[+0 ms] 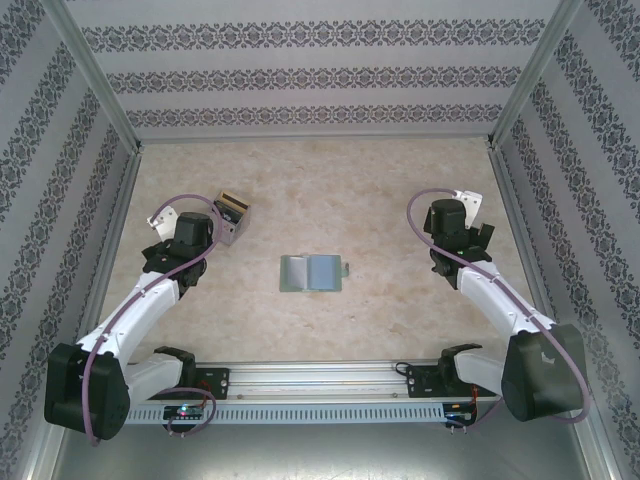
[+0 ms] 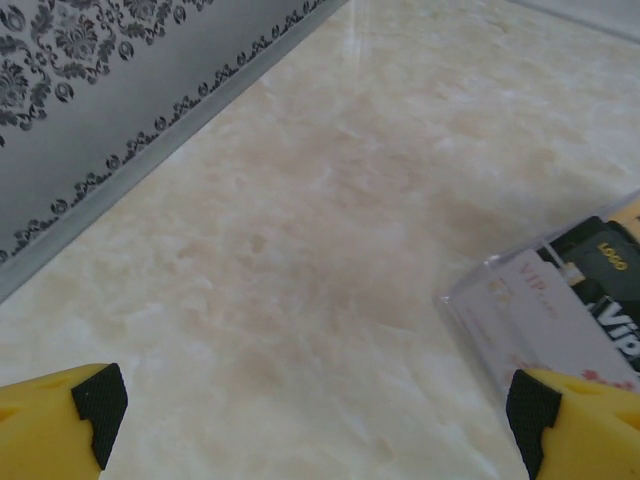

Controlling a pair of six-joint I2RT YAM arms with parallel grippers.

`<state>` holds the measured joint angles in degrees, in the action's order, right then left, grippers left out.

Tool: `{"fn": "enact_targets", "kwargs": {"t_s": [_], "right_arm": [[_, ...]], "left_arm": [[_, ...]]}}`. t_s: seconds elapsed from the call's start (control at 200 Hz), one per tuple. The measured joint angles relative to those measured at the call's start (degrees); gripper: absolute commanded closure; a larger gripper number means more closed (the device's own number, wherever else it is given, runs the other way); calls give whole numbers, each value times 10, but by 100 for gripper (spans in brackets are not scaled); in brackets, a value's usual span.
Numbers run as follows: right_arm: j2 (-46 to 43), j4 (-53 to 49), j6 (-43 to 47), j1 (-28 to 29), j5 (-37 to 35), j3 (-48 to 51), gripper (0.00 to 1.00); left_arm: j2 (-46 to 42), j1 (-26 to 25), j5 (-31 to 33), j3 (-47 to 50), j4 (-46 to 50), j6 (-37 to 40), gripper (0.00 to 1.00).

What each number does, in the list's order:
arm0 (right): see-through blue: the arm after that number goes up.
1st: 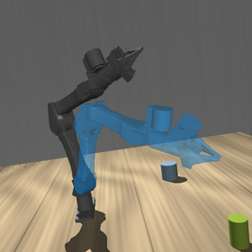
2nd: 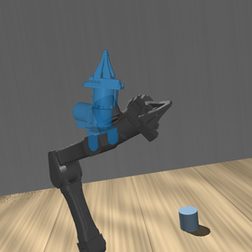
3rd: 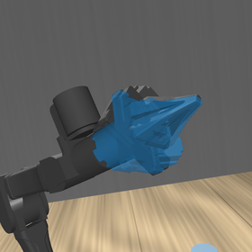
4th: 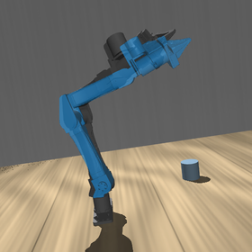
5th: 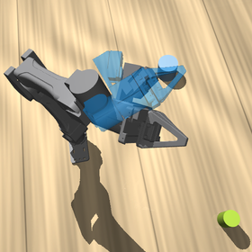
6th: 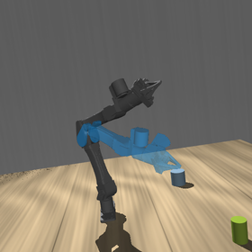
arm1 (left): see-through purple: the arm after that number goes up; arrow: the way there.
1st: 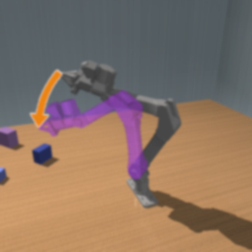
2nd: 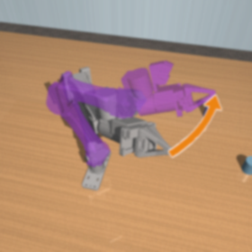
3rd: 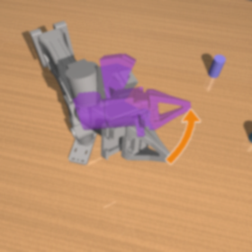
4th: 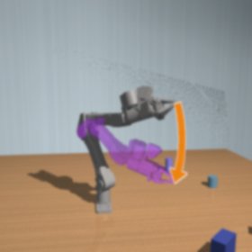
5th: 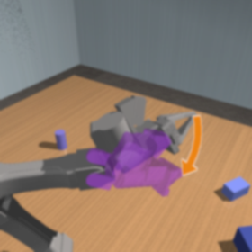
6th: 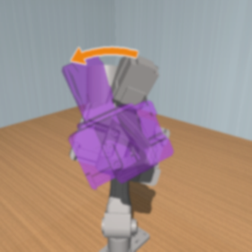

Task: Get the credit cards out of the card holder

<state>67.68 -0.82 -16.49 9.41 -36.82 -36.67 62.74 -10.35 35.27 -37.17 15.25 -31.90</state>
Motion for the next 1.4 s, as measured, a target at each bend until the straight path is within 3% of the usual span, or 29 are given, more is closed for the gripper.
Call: {"fn": "enact_targets", "kwargs": {"t_s": [0.135,0.28,0.49,0.754,0.999,1.399], "right_arm": [[19,88,19,-2,-36,70,2],[61,147,57,-3,-28,93,2],[92,248,118,-3,24,94,2],[109,398,153,-25,150,142,2],[148,471,161,-40,225,155,2],[184,513,158,-54,249,156,2]], "left_arm": [[15,19,-14,31,-61,56,1],[27,37,-51,70,-150,129,1],[77,37,-111,117,-299,228,1],[142,41,-191,164,-475,296,1],[211,42,-250,173,-606,331,1],[265,63,-243,169,-654,324,1]]}}
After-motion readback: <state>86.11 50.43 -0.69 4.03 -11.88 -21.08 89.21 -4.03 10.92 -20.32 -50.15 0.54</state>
